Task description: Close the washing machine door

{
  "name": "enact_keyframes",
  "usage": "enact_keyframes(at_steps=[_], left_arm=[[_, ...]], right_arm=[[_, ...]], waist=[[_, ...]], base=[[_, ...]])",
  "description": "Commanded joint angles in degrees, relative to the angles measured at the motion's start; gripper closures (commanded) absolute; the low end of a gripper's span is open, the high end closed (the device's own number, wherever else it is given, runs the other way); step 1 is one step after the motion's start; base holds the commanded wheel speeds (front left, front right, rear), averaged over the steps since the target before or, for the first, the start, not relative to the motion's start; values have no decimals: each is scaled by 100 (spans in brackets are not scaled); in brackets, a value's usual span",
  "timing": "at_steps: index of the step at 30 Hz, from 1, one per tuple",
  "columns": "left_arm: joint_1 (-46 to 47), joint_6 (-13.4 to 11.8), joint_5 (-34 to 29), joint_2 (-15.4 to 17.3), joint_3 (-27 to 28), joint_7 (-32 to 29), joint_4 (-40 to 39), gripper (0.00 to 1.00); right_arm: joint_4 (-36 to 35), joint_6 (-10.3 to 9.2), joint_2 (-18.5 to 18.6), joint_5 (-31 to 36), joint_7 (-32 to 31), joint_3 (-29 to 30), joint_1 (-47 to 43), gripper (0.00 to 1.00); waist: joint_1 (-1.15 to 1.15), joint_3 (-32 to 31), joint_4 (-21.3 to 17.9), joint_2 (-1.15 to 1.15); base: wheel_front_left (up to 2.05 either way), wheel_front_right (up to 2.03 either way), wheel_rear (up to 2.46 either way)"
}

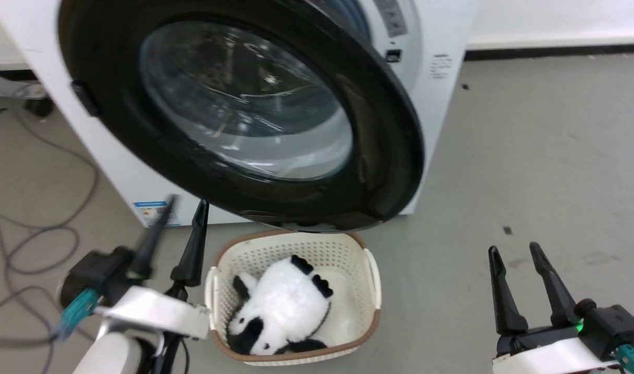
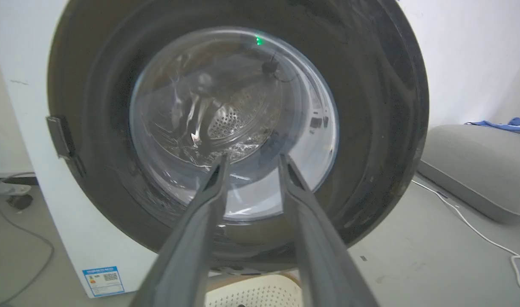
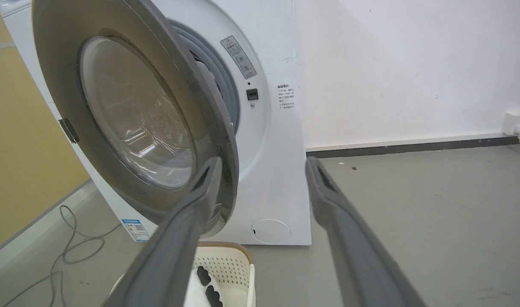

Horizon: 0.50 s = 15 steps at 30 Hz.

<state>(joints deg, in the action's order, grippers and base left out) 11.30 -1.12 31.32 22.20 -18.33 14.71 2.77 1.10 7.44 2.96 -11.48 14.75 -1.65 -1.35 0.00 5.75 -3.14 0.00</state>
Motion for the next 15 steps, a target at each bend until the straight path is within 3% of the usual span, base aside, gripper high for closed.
enact_keyframes(at_steps=[1,5,11,15], left_arm=[[-188,-64,-179,-94,146,26,-138,0],[-805,-48,-773,-460,701,28,-484,0],[-1384,161,-1527,-812,794,28,-399,0],[-1518,288,-1700,-1086,888,29,-400,0]], right_arm=[[-25,5,-8,45,25,-3,-68,0],[-14,5,-8,84,25,-69,-110,0],[0,5,16,163,25,-251,-131,0],[6,5,91,146,25,-328,-109,0]], waist=[[0,-88,131,0],[0,-180,290,0],[0,-277,461,0],[0,-295,580,0]], base=[[0,0,0],[0,0,0],[0,0,0],[0,0,0]])
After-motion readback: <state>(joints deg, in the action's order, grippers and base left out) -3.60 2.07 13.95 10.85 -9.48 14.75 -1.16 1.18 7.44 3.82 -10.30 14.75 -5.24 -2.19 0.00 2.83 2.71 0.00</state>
